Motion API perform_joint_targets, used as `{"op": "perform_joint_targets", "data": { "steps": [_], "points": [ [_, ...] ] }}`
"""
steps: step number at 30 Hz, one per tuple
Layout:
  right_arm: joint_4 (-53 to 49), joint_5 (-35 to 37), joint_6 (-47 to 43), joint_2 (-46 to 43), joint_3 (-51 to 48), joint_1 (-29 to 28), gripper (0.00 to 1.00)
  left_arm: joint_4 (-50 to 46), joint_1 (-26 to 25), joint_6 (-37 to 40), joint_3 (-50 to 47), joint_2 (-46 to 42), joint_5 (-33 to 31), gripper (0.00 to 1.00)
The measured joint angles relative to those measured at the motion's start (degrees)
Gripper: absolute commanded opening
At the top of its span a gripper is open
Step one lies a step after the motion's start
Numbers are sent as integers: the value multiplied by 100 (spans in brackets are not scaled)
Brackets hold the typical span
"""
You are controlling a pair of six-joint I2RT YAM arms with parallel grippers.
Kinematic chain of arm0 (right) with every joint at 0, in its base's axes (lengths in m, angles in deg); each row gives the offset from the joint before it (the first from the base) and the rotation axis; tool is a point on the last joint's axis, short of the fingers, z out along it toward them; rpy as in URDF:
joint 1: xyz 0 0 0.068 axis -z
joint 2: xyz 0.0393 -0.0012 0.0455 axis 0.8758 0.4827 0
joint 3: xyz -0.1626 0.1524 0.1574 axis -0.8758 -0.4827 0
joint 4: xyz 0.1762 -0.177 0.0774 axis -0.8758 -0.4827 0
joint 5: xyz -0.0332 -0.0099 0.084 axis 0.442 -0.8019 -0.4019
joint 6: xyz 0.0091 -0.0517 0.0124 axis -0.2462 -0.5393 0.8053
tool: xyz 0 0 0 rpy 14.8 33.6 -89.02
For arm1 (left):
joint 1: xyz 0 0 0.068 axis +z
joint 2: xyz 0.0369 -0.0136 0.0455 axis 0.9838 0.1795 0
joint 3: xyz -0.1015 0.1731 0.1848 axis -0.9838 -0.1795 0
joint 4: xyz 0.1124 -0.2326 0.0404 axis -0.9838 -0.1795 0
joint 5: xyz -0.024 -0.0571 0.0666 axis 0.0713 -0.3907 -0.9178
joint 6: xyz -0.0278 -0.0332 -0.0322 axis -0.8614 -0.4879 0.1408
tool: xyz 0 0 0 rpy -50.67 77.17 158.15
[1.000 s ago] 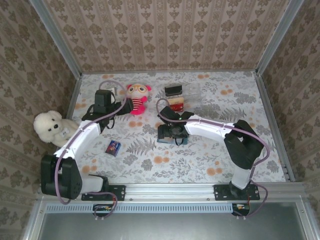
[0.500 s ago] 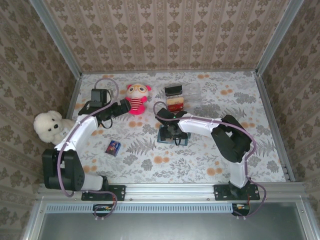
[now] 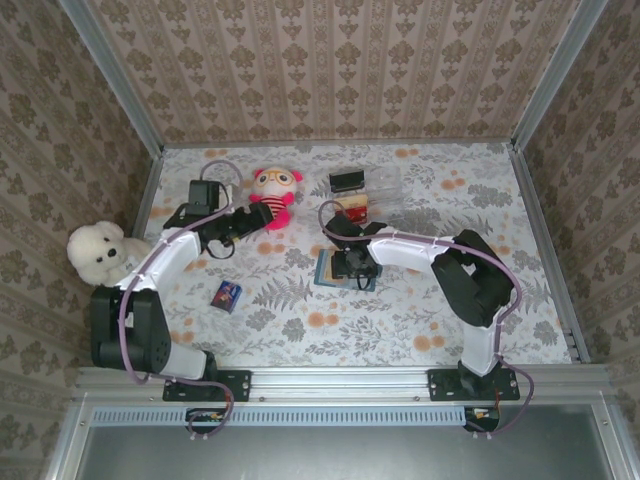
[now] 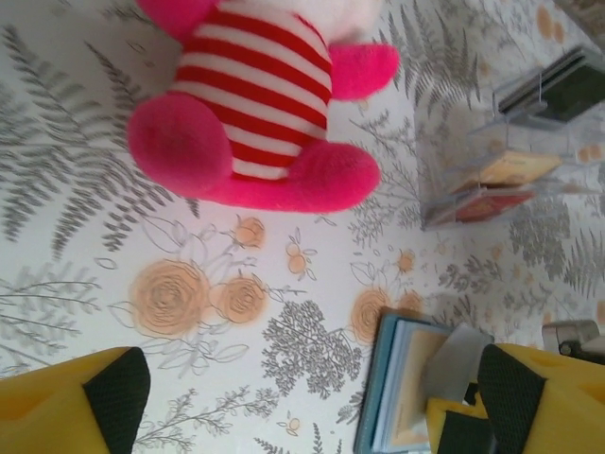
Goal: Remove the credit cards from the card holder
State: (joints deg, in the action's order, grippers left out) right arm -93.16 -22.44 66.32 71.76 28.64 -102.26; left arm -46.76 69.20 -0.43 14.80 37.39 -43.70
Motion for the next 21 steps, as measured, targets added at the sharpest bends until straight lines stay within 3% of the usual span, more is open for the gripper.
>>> {"op": "perform_joint_targets", "data": {
  "steps": [3, 7, 14, 21],
  "points": [
    [125, -72, -63, -79, -127, 61, 54, 105, -227, -144, -85, 166, 184, 79],
    [278, -197, -111, -166, -271, 138, 53, 262, -621, -280, -111, 474, 444, 58],
    [601, -459, -103, -332, -542, 278, 51, 721, -1353, -424, -181, 863, 688, 48],
    [796, -772, -61, -433, -693, 422, 50, 1224, -2111, -688, -59, 1624, 874, 22]
  ]
}}
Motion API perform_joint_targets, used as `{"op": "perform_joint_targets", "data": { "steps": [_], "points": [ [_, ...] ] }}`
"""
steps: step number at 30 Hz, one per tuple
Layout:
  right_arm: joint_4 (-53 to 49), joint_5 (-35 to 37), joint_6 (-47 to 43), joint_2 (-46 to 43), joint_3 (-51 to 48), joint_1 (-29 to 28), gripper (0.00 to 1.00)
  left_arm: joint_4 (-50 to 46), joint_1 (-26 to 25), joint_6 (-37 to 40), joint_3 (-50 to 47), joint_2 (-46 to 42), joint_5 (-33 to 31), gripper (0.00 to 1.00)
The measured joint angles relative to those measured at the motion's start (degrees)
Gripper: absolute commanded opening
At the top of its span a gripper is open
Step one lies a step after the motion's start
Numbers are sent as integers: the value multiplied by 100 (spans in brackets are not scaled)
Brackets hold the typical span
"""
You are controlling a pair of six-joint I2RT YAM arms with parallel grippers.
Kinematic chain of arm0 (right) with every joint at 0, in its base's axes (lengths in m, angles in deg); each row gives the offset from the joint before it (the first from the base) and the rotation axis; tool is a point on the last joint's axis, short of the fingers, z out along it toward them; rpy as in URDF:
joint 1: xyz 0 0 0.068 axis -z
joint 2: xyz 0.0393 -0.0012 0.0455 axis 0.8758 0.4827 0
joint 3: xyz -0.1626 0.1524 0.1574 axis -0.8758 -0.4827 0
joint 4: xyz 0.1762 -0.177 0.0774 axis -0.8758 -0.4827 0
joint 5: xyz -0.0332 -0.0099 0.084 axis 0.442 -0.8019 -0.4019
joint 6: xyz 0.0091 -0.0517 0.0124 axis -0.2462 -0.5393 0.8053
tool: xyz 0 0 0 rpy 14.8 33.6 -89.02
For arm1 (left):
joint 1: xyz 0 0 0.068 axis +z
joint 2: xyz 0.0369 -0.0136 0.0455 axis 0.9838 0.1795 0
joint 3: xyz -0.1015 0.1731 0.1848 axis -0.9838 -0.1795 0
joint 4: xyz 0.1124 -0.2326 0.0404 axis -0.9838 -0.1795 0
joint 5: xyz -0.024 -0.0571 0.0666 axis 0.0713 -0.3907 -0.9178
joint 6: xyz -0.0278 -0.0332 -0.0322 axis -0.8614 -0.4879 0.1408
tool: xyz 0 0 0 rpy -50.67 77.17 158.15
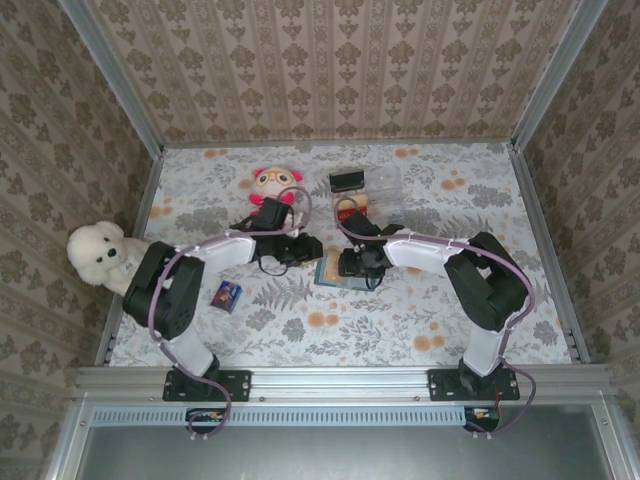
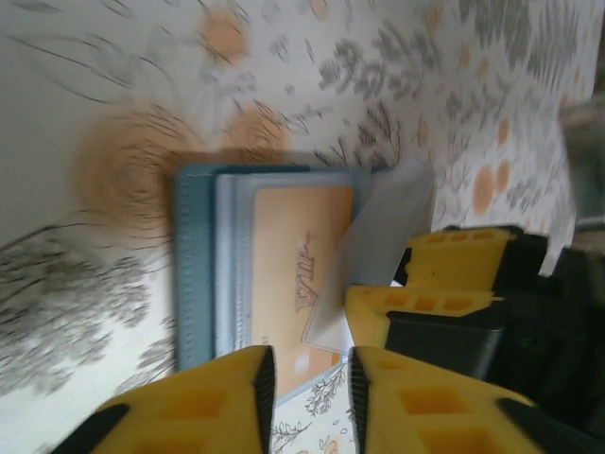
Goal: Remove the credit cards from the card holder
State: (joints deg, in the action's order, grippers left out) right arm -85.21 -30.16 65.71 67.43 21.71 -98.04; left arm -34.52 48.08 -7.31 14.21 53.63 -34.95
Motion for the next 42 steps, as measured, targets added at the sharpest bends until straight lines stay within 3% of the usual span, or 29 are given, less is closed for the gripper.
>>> {"op": "perform_joint_targets", "data": {
  "steps": [4, 8, 11, 23, 33, 42],
  "points": [
    [138, -90, 44, -81, -125, 57, 47, 28, -210, -13, 149, 341, -66, 16],
    [229, -138, 133, -133, -221, 109, 43, 63, -238, -20, 350, 605, -118, 16],
    [260, -142, 155, -155, -254, 122, 38, 96, -264, -22, 417, 699, -127, 18],
    [826, -455, 201, -452, -745, 286, 37, 120, -444, -98, 444, 767, -120, 23],
    [1298, -649, 472, -931, -1303, 446, 44, 48, -555, -87, 691, 953, 13, 25],
    [1414, -540, 651, -2090, -1598, 533, 54, 63, -756, -48, 1019, 1182, 306, 22]
  ]
}}
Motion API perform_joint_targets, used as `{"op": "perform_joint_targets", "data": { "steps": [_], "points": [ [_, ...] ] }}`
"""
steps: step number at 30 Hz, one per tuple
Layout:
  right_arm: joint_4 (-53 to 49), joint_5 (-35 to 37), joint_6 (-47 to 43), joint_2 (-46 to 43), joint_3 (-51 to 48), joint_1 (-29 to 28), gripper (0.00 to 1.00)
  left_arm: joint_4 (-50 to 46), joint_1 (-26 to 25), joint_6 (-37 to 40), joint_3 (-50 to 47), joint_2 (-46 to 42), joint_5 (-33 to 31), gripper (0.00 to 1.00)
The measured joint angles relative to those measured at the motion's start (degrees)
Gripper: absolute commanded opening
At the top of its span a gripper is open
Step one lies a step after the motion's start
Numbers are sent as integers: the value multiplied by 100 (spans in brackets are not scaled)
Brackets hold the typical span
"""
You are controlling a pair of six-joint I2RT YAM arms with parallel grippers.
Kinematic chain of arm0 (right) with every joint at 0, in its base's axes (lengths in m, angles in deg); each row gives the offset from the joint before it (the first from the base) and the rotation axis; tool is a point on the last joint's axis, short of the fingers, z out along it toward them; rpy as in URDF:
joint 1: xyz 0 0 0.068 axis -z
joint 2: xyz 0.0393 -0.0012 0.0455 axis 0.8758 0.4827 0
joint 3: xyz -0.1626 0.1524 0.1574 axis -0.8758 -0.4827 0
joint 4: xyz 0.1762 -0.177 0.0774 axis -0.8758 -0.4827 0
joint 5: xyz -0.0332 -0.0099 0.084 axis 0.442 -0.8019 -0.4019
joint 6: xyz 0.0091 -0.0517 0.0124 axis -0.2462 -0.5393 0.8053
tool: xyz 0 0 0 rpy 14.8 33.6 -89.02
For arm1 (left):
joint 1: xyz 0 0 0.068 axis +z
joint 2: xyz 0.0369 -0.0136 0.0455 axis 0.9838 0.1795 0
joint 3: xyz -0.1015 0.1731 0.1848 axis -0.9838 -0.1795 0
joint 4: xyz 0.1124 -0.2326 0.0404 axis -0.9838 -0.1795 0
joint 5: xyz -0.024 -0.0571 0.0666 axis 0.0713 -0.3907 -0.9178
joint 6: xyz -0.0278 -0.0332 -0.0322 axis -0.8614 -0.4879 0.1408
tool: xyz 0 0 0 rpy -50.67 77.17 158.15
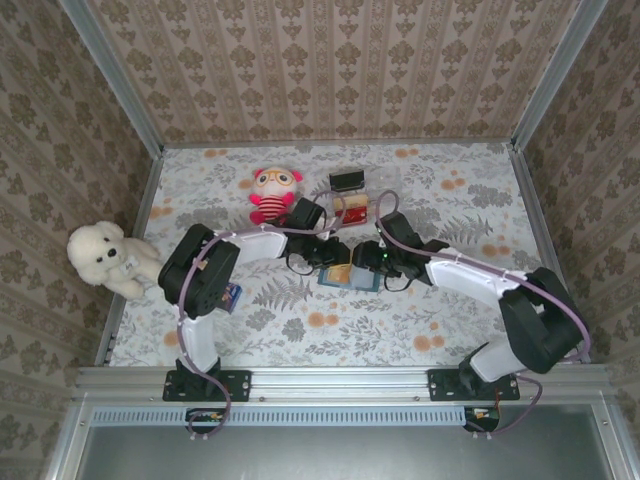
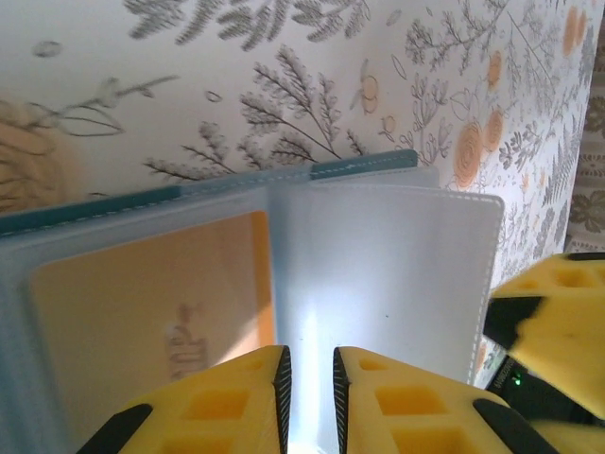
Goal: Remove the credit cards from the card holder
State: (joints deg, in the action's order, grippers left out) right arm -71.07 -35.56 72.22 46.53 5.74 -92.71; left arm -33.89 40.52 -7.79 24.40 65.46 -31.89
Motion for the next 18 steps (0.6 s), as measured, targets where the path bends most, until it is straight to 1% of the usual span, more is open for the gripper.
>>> {"op": "perform_joint_targets", "data": {
  "steps": [3, 6, 8, 14, 18],
  "points": [
    [-20, 136, 48, -341, -13, 17, 56, -2, -118, 17, 160, 127, 44, 22],
    [-44, 271, 74, -595, -17, 44, 53, -2, -240, 17, 293, 219, 59, 19],
    [-55, 363, 96, -682, -24, 52, 49, -22, -337, 26, 393, 289, 59, 13],
    [-195, 533, 227, -693, -46, 63, 43, -160, -516, 66, 566, 544, -96, 0],
    [-280, 584, 273, -691, -55, 68, 41, -214, -501, 76, 566, 601, -181, 0]
  ]
}}
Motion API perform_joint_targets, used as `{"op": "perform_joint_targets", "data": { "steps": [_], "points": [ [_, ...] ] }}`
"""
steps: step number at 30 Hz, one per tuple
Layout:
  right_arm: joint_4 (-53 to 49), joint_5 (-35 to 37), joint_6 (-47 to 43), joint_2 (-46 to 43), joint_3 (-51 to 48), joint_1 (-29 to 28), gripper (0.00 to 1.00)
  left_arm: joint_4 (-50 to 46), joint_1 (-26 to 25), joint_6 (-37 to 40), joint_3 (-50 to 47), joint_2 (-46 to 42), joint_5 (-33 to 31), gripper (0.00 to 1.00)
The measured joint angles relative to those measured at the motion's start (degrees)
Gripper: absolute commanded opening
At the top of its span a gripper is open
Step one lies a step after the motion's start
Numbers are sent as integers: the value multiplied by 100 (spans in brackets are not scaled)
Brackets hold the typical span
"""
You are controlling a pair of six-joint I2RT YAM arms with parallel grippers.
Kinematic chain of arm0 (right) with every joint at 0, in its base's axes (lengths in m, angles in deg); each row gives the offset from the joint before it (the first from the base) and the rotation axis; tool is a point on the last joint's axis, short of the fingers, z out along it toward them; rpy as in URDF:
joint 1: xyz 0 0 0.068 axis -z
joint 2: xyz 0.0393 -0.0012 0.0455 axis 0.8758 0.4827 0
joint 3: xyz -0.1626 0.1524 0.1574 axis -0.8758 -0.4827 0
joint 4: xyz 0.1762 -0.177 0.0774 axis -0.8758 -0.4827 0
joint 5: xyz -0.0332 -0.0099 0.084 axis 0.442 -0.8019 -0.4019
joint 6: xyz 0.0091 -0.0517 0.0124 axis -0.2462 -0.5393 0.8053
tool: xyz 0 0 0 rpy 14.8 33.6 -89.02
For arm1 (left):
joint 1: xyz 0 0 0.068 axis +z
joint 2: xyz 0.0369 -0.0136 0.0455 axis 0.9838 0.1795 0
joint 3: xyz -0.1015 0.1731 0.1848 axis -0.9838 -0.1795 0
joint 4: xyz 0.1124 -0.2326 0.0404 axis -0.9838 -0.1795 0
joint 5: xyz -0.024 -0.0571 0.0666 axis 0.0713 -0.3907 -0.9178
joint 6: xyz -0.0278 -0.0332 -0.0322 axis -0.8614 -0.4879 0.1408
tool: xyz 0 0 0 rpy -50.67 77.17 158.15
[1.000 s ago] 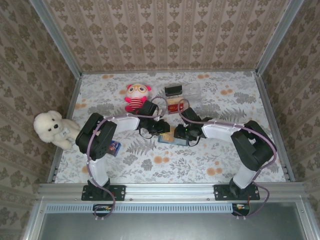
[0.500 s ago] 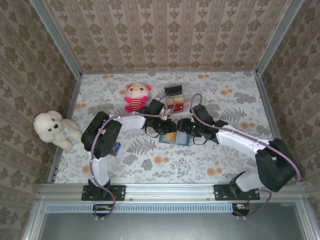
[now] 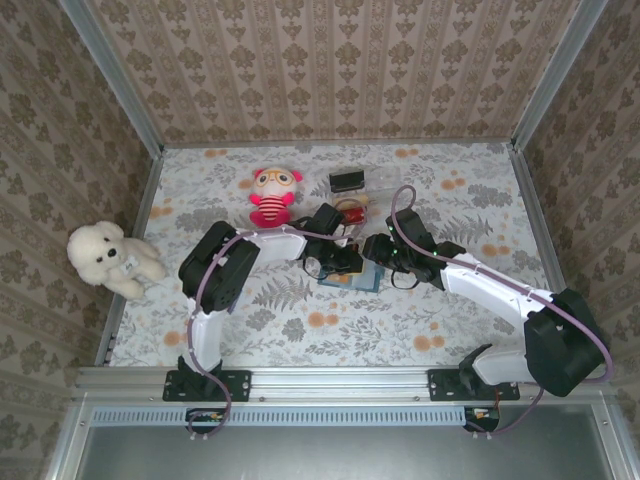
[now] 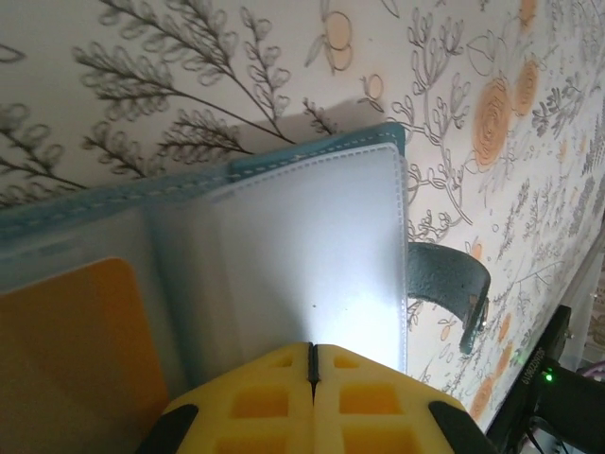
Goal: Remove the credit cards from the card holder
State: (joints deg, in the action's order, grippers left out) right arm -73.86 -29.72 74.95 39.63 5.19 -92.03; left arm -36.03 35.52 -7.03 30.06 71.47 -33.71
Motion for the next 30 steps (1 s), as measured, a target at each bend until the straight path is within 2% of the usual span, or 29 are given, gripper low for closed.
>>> {"op": "perform_joint_targets", "data": {
  "steps": [9, 11, 13, 17, 21, 26, 30],
  "points": [
    [-33, 0, 37, 4, -11, 0, 39, 13, 103, 15, -70, -131, -9, 2],
    [-11, -66, -17, 68, -11, 0, 31, 63, 275, 35, -256, -420, 2, 5],
    [-9, -184, -74, 234, 0, -2, 29, 94, 538, 72, -442, -776, 13, 9],
    [85, -498, -114, 765, 35, -46, 28, 144, 1180, 170, -741, -1399, -4, 16],
    [177, -776, -107, 1189, 186, -127, 27, 39, 1567, 267, -1034, -1670, -146, 25],
    [514, -1054, -22, 1711, 413, -142, 23, -203, 1574, 284, -1263, -1749, -267, 32],
    [667, -1154, 107, 2013, 490, -142, 19, -299, 1438, 282, -1276, -1751, -280, 32]
  ]
}}
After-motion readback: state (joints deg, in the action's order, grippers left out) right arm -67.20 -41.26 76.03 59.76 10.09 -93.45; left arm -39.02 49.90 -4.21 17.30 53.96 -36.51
